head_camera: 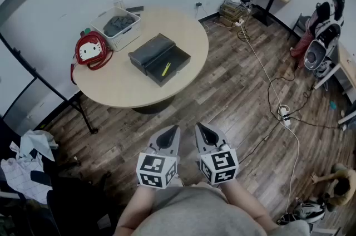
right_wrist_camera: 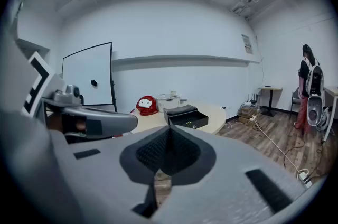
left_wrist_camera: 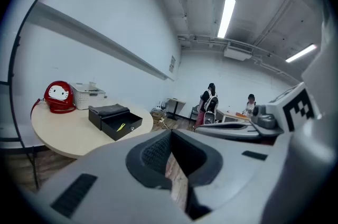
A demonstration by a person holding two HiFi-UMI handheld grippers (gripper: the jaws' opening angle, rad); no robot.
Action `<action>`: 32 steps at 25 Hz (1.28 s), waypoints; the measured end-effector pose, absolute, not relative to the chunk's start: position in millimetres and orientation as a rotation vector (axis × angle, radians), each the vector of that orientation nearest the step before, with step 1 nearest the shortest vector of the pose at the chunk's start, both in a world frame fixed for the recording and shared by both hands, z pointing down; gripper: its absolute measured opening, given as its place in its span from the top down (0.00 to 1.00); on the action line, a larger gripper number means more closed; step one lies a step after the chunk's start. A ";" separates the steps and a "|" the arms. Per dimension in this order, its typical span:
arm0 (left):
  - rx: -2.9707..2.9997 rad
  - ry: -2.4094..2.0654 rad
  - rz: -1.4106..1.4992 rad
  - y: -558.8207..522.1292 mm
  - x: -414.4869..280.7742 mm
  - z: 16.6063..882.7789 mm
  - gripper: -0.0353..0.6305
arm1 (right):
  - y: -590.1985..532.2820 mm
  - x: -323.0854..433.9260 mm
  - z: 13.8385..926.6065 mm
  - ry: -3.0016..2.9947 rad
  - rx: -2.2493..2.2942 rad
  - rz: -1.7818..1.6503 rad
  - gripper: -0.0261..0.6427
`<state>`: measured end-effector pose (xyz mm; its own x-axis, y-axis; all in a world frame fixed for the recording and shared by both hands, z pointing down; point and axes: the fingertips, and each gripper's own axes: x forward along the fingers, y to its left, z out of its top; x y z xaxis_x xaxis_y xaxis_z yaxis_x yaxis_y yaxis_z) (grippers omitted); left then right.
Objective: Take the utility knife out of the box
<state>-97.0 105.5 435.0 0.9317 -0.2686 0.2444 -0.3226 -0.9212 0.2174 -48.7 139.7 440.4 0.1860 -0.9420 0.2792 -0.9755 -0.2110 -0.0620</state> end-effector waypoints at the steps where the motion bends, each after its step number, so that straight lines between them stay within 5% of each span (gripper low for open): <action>1: 2.839 -0.441 0.316 110.1 -98.9 435.1 0.94 | 144.8 -50.7 438.3 -1.889 2.321 0.384 0.96; 32: 2.814 -0.385 0.282 50.0 -102.8 438.2 0.94 | 69.5 -68.9 427.2 -2.011 2.269 0.369 0.96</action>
<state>-102.8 50.0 438.2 0.9452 -0.2323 0.2292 -0.2885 -0.9233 0.2538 -68.9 69.5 427.2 0.1058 -0.9658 0.2367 -0.9869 -0.1311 -0.0937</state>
